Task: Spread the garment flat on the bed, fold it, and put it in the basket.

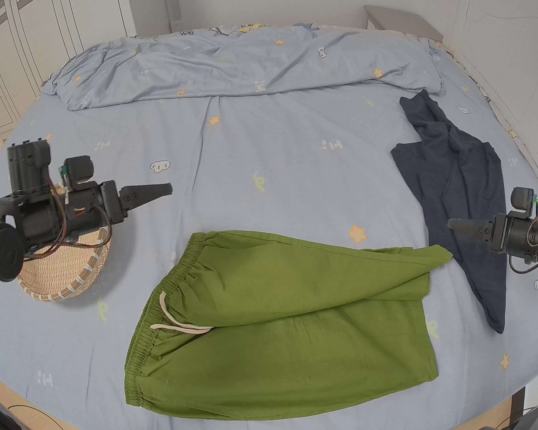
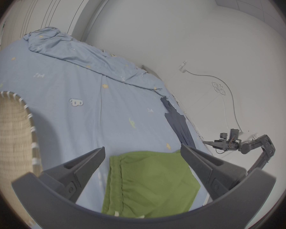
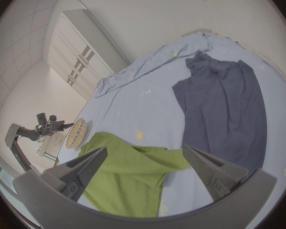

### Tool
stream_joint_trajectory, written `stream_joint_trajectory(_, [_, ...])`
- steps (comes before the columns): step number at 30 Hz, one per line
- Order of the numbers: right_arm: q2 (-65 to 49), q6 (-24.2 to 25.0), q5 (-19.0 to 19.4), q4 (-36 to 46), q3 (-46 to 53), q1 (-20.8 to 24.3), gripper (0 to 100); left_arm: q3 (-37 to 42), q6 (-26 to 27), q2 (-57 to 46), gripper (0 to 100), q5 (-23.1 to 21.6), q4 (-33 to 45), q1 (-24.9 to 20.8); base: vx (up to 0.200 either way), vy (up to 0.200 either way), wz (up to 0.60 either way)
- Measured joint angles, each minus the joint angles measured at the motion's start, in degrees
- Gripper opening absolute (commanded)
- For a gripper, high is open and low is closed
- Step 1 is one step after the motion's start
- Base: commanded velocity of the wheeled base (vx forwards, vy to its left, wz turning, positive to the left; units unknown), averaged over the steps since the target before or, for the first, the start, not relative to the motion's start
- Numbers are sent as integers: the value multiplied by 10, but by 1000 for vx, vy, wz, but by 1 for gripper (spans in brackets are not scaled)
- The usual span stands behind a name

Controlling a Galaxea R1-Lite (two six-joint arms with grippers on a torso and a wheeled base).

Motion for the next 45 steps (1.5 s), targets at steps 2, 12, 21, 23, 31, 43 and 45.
stream_joint_trajectory(2, [-2,1,-11,11,-11,12,100,-28,-3,34,100,4,0,-6,0,0,0])
stream_joint_trajectory(12, [-6,3,-47,27,-18,56,100,-87,-8,170,100,13,-6,-20,0,0,0])
stream_joint_trajectory(21, [-4,1,-47,27,-15,61,100,-94,-9,209,100,12,-7,-34,0,0,0])
stream_joint_trajectory(23, [-3,1,-47,27,-15,61,100,-93,-9,216,100,15,-7,-40,0,0,0])
stream_joint_trajectory(31, [-2,1,-47,26,-15,62,100,-96,-6,246,100,17,-15,-48,0,0,0])
stream_joint_trajectory(43, [-1,2,-48,26,-13,70,100,-93,-5,256,0,19,-17,-51,0,0,0])
stream_joint_trajectory(45, [1,2,-48,26,-13,70,100,-92,-5,256,0,19,-15,-51,0,0,0])
